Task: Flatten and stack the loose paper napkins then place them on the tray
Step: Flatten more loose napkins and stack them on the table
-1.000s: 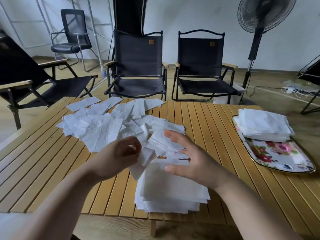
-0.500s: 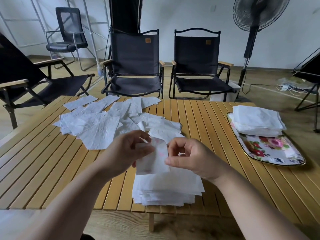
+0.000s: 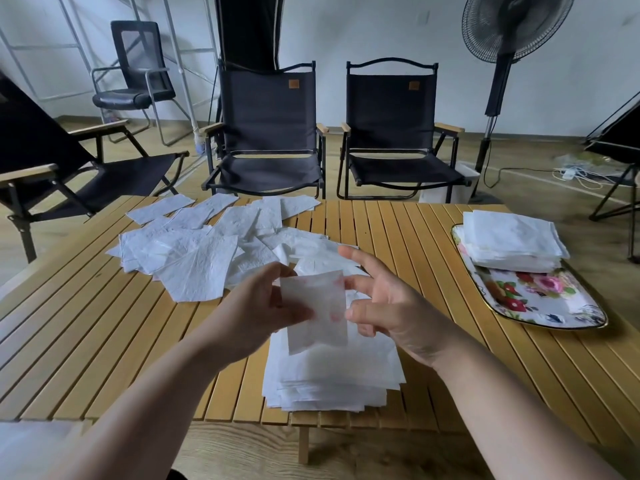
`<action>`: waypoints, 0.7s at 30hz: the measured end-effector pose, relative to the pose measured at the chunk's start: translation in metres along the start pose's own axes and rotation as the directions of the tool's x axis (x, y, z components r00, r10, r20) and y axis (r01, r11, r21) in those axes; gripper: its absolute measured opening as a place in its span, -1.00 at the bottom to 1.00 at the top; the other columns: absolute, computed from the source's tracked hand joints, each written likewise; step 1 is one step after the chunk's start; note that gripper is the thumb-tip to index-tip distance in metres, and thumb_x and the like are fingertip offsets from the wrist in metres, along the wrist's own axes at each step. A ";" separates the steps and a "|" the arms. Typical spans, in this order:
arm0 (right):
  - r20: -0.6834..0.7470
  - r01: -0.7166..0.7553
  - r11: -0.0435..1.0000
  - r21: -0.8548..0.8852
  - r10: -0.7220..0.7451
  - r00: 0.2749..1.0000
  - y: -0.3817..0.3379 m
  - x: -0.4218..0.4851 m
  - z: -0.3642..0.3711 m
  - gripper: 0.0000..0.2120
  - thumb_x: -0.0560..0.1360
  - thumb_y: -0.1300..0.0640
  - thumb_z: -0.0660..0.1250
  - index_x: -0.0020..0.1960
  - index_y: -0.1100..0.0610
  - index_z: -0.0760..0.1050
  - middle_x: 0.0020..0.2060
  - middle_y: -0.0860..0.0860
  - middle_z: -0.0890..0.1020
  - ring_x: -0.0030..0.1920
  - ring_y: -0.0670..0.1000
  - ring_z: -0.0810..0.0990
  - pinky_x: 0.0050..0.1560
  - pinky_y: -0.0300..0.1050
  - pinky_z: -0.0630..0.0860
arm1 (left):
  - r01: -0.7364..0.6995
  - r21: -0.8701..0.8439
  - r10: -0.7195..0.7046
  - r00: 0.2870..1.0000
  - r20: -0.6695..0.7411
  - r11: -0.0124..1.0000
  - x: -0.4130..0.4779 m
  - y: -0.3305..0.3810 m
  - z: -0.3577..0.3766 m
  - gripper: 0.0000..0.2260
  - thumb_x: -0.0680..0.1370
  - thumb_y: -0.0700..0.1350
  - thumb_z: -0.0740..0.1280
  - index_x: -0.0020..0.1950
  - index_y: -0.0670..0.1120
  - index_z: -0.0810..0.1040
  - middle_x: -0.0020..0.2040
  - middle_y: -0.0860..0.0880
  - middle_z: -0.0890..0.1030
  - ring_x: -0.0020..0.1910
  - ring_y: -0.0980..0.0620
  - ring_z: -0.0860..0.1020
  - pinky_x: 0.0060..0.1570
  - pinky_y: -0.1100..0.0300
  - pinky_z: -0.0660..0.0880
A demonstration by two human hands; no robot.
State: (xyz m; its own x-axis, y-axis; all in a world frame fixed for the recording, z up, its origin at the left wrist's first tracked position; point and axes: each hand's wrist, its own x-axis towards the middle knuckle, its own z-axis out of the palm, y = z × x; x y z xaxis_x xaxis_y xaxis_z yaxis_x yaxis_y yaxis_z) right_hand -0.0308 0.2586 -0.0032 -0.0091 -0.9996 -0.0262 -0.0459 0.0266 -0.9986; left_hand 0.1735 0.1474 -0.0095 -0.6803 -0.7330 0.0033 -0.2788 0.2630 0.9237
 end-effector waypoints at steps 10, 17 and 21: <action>0.038 -0.004 0.975 -0.221 0.013 0.999 -0.002 -0.006 -0.003 -0.83 0.41 0.21 0.36 -0.05 -0.01 0.53 -0.07 0.05 0.56 -0.09 0.02 0.46 -0.03 -0.10 0.43 | -0.004 -0.054 0.004 1.000 0.002 0.999 -0.004 0.009 0.001 -0.89 0.60 -0.19 0.36 -0.08 -0.12 0.67 -0.16 -0.13 0.70 -0.24 0.07 0.60 -0.21 0.18 0.50; 0.087 0.000 0.995 -0.099 0.008 0.996 0.000 -0.003 -0.001 -0.73 0.43 0.22 0.43 0.11 0.08 0.50 -0.17 0.06 0.51 -0.18 0.04 0.43 -0.22 -0.17 0.42 | 0.069 -0.042 -0.072 0.995 -0.072 0.997 -0.003 0.007 0.002 -0.72 0.62 -0.11 0.34 -0.29 -0.03 0.64 -0.36 0.05 0.58 -0.38 0.15 0.46 -0.36 0.30 0.37; -0.070 -0.033 0.989 -0.142 0.023 0.997 0.006 0.003 -0.006 -0.92 0.53 0.19 0.46 -0.01 0.19 0.63 -0.30 0.07 0.48 -0.33 0.03 0.35 -0.28 -0.12 0.32 | 0.080 -0.080 -0.087 0.992 -0.095 0.994 -0.002 0.006 -0.001 -0.76 0.60 -0.07 0.36 -0.22 -0.14 0.62 -0.34 -0.03 0.56 -0.35 0.05 0.45 -0.33 0.16 0.36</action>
State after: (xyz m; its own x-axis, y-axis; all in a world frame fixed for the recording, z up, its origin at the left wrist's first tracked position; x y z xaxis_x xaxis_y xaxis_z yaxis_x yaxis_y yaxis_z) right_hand -0.0367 0.2558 -0.0088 -0.0801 -0.9957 -0.0459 -0.1874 0.0603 -0.9804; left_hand 0.1738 0.1500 -0.0040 -0.5855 -0.8096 -0.0407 -0.2769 0.1525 0.9487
